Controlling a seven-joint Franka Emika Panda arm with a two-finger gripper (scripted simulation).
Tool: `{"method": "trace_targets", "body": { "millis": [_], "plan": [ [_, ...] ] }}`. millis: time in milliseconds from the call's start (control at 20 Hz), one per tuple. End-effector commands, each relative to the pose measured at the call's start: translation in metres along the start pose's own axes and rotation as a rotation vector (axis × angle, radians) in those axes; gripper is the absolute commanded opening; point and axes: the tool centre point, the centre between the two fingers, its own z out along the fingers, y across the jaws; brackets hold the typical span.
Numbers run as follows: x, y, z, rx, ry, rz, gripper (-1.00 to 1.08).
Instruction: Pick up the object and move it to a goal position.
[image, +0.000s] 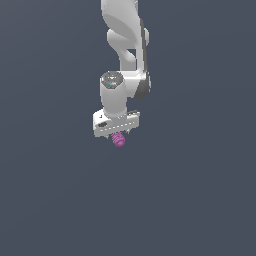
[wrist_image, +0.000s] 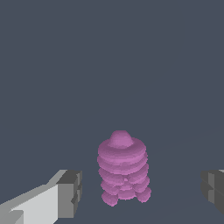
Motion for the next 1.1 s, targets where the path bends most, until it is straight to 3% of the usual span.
{"method": "trace_targets", "body": {
  "millis": [0, 650, 1050],
  "plan": [
    [-0.006, -0.002, 0.007, 0.002, -0.001, -0.039, 1.0],
    [-0.015, -0.006, 0.02, 0.006, -0.003, -0.09, 1.0],
    [-0.017, -0.007, 0.053, 0.006, -0.002, -0.093, 1.0]
  ]
}}
